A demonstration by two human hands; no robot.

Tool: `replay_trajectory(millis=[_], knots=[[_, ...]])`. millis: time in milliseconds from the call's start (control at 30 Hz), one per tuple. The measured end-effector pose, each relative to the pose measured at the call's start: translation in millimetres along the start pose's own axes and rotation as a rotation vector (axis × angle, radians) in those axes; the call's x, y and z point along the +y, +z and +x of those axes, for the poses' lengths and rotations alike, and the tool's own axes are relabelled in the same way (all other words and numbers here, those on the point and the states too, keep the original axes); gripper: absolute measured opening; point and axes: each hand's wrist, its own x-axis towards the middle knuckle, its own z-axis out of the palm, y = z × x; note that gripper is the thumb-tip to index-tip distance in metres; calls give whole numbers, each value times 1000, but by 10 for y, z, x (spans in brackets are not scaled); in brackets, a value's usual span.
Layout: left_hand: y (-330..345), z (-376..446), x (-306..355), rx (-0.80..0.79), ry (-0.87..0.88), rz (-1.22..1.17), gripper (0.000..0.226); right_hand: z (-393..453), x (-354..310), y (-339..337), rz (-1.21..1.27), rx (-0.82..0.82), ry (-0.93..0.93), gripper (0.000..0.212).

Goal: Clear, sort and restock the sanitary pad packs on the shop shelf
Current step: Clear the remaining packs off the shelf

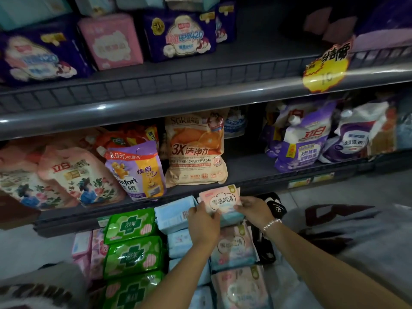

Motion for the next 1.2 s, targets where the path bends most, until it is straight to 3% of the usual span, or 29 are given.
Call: replay_trajectory(millis=[133, 233, 400, 500, 600, 1000, 1200], knots=[[-67, -31, 26, 28, -5, -41, 52, 8, -22, 16, -51, 26, -4, 45], [-199, -100, 98, 101, 57, -96, 54, -126, -161, -7, -83, 136, -122, 48], [-614, -236, 323, 276, 353, -14, 49, -453, -616, -151, -236, 314, -583, 46], [-960, -258, 471, 410, 534, 118, 60, -603, -995, -284, -438, 483, -881, 49], [-1372, -210, 670, 524, 659, 211, 55, -697, -1474, -425, -585, 587, -1040, 54], [-2757, 481, 1559, 679, 636, 298, 52, -173, -3130, -776, -766, 698, -1196, 50], [-3199, 1202, 1786, 740, 577, 334, 58, 528, -3758, -773, -765, 734, -1149, 66]])
